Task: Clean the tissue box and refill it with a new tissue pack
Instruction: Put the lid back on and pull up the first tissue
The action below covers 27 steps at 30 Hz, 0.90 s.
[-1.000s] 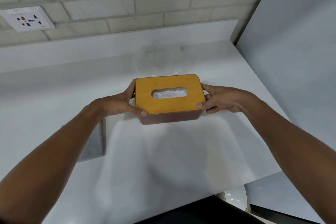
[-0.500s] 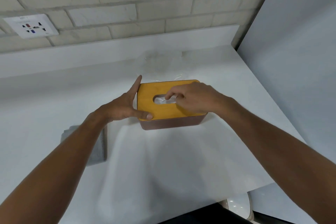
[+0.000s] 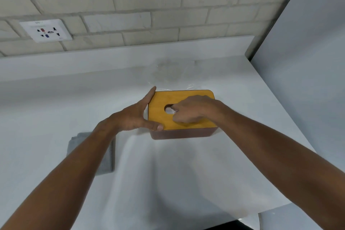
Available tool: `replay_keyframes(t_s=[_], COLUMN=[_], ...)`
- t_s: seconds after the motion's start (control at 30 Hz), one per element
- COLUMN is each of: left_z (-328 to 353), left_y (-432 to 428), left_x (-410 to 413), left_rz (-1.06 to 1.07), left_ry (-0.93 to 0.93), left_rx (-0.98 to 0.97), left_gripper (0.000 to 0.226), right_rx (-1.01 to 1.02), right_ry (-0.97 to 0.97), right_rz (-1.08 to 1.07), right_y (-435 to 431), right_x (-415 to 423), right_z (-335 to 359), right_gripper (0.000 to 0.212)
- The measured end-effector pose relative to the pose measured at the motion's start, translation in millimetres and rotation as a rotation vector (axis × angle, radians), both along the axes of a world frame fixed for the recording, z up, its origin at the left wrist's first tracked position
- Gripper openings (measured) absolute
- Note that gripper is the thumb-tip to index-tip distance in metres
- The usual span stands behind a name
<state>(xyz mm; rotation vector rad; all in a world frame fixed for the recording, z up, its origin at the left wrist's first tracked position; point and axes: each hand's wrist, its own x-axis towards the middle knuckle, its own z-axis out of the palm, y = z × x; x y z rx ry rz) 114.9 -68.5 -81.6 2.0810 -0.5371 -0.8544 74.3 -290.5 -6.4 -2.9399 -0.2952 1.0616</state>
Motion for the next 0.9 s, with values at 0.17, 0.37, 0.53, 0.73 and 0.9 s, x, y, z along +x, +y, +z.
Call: replay_keyframes(t_s=[0.17, 0.37, 0.53, 0.73, 0.9], left_z=[2, 4, 19, 47, 56], left_y=[0, 0, -8, -37, -69], left_x=[-1, -4, -5, -12, -14], left_rz=[0.011, 0.026, -0.014, 0.064, -0.036], left_ry=[0.007, -0.005, -0.242, -0.669, -0.827], left_rx=[0.002, 0.021, 0.250, 0.162, 0.366], left_gripper=[0.137, 0.138, 0.126, 0.068, 0.054], right_rx=[0.041, 0.080, 0.186, 0.262, 0.402], right_ry=[0.164, -0.060, -0.316, -0.497, -0.480], right_rz=[-0.085, -0.107, 0.014, 0.027, -0.099], right_y=[5, -9, -29, -43, -50], right_x=[9, 3, 1, 3, 9], right_z=[9, 7, 8, -6, -7], right_gripper=[0.049, 0.024, 0.032, 0.013, 0.006])
